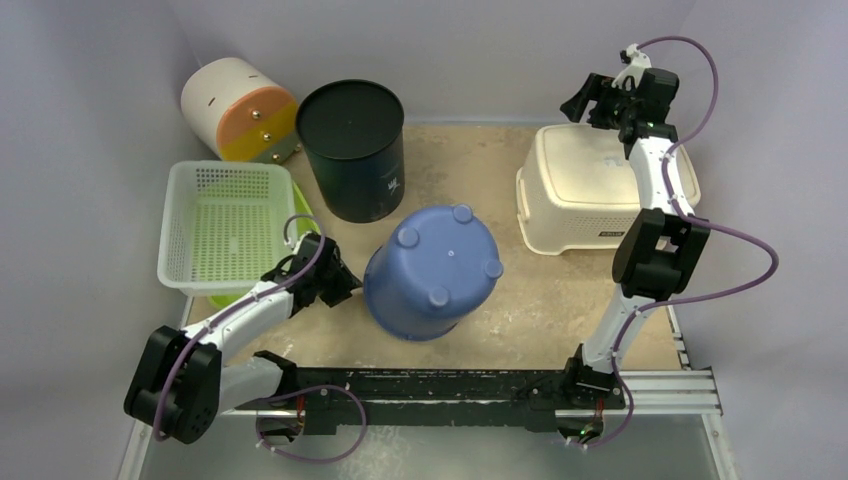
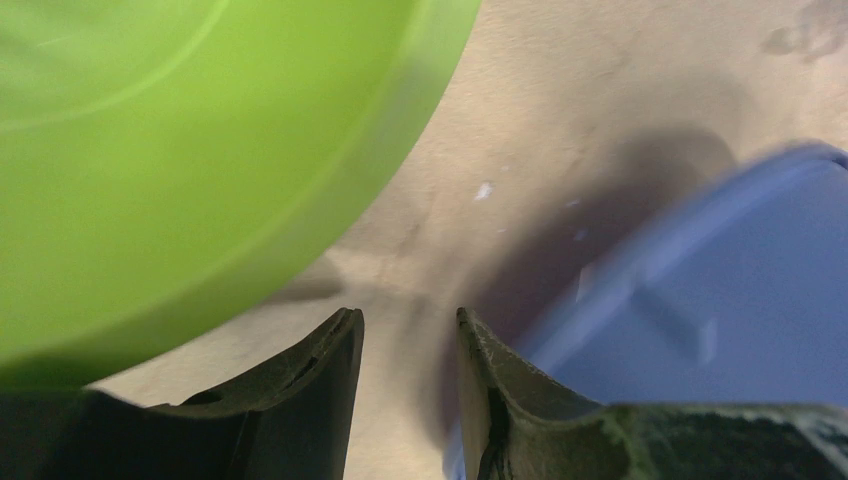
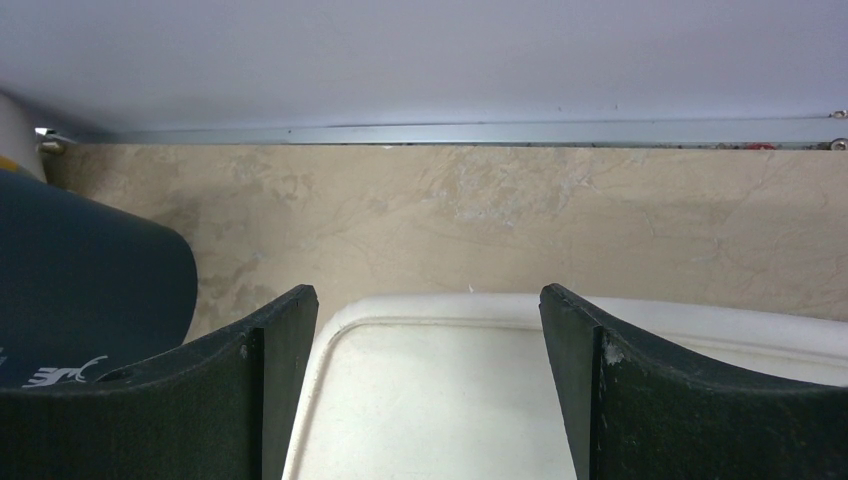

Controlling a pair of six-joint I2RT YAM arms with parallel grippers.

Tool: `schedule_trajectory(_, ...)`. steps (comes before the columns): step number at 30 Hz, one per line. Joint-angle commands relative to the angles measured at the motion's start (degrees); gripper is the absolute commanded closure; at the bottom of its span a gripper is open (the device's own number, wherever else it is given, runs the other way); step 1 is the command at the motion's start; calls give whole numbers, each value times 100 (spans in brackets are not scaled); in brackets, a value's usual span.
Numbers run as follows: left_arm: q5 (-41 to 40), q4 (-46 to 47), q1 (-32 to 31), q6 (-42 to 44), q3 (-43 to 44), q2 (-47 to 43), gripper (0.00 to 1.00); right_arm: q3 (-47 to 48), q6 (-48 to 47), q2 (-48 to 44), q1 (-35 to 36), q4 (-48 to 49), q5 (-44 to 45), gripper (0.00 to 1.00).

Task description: Turn the large container upside down

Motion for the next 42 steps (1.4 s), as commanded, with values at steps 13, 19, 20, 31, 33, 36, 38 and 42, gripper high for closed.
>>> schedule_trajectory(13, 361, -2707, 144, 1929, 2216, 234, 58, -183, 36, -314, 291, 193, -97, 16)
schedule_trajectory(19, 336, -3059, 145, 2120, 2693, 88, 58, -185, -33, -360, 561, -9, -95, 16)
schedule_trajectory(20, 398, -3058, 138, 2090, 2725, 94, 58, -281, -51, -422, 666, -23, -75, 16)
schedule_trajectory(31, 993, -4464, 73, 2226, 2788, -569, 75, -1216, -31, -1071, 1598, -83, -49, 15)
schedule_trajectory(33, 1022, -4726, 2, 2227, 2836, -745, 80, -1235, -61, -1091, 1616, -128, -35, 15)
schedule_trajectory(36, 962, -5192, -92, 2242, 3041, -960, 81, -1257, -114, -1126, 1620, -156, 20, 15)
schedule_trajectory(38, 904, -5430, -154, 2286, 3133, -1078, 81, -1268, -113, -1110, 1620, -151, 35, 15)
schedule_trajectory(42, 1172, -5538, -163, 2278, 2982, -1368, 82, -1177, -109, -995, 1629, -174, 47, 15)
